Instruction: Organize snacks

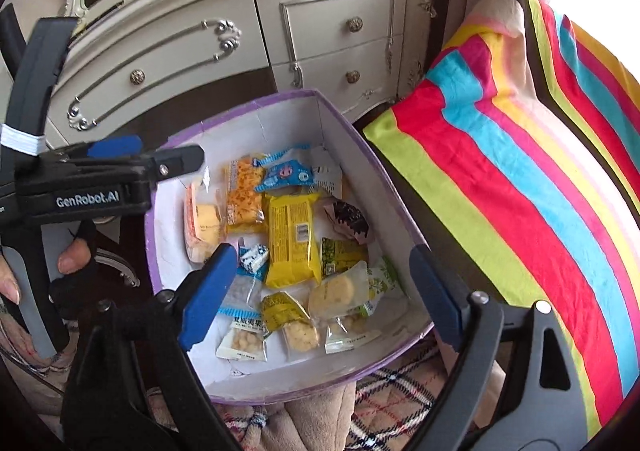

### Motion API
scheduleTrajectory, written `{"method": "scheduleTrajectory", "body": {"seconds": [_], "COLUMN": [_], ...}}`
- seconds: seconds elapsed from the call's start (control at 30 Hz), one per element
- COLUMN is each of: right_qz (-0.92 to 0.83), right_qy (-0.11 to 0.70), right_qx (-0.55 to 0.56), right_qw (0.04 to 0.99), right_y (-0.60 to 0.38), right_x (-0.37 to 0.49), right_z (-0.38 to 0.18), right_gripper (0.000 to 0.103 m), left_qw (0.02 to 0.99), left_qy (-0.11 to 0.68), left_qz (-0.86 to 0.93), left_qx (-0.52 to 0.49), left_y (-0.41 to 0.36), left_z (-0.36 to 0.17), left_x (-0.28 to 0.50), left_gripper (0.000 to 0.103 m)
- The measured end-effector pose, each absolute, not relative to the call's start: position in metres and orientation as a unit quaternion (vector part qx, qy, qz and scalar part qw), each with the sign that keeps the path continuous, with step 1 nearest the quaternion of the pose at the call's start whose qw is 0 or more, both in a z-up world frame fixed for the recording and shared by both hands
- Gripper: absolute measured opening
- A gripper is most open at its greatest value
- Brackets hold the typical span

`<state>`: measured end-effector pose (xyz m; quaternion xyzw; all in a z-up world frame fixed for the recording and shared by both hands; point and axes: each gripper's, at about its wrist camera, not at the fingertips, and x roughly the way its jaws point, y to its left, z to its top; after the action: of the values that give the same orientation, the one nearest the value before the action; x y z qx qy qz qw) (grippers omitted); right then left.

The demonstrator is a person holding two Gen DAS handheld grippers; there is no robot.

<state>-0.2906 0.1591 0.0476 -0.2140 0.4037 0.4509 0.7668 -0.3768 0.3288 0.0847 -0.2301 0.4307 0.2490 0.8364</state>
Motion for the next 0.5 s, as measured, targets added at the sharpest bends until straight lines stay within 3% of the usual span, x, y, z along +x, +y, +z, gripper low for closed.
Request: {"method": "scheduleTrajectory", "body": {"seconds": [0.17,0.5], "right_qz": [0.431,0.422], "right_qy": [0.420,0.435], "right_qx": [-0.230,-0.240], "right_qw": [0.765,0.758], "right_y": [0.164,0.165], "right_x": [-0.292,-0.292], "right_z": [0.035,0.022], "right_gripper": [0.089,0.089], "left_qw": [0.814,0.813], "left_qy": [0.470,0.479], "left_qz": [0.228,0.226], "left_qx": [-0.252,-0.242], "left_y": [0.318,0.310], "left_z": [0.051,0.041], "left_x": [-0.371,-0.371], "left_gripper": [0.103,0.103]}}
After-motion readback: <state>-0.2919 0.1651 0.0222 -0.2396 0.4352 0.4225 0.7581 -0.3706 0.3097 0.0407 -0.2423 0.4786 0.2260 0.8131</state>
